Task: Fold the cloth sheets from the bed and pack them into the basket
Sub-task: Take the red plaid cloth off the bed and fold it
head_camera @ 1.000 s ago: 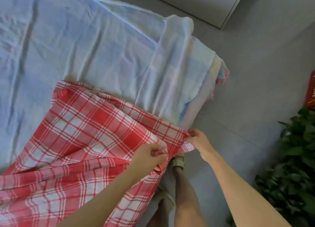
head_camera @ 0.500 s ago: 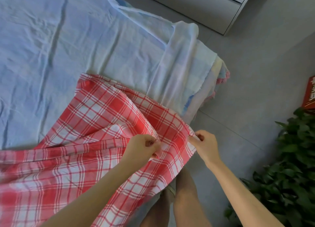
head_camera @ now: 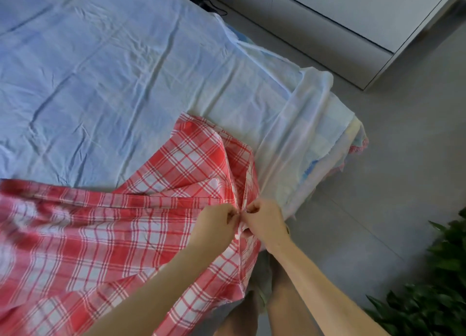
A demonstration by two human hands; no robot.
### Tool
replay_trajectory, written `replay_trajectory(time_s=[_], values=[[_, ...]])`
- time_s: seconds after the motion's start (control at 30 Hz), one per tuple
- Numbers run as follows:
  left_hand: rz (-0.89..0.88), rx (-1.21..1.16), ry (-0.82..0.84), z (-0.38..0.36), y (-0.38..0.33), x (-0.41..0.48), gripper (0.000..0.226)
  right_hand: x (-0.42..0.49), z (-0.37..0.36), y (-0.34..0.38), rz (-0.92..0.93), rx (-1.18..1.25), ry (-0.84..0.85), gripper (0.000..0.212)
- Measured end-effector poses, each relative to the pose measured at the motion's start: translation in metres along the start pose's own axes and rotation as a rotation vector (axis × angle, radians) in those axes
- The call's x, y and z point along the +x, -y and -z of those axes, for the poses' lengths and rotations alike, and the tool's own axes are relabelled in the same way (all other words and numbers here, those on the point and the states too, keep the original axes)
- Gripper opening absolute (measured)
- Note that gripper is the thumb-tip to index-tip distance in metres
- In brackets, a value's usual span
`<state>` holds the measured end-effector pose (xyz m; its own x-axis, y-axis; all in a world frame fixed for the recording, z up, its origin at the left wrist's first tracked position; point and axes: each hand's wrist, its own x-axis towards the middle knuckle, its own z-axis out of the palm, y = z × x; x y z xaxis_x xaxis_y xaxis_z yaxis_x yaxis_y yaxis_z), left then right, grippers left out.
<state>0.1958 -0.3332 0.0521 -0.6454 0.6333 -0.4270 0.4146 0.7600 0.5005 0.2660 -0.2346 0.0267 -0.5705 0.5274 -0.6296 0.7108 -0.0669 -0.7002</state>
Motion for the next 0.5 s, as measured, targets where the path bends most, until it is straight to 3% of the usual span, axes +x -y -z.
replay_trajectory(time_s=[0.1, 0.27, 0.5], values=[[-0.012, -0.027, 0.015, 0.004, 0.001, -0.008, 0.019, -0.003, -0.003, 0.012, -0.143, 0.170, 0.093, 0.007], [-0.083, -0.101, 0.023, 0.008, 0.012, -0.020, 0.015, -0.005, 0.000, 0.030, -0.370, 0.368, 0.230, 0.016], [-0.034, -0.356, 0.127, 0.016, 0.027, -0.019, 0.019, -0.007, 0.006, 0.036, -0.290, 0.314, 0.303, 0.013]])
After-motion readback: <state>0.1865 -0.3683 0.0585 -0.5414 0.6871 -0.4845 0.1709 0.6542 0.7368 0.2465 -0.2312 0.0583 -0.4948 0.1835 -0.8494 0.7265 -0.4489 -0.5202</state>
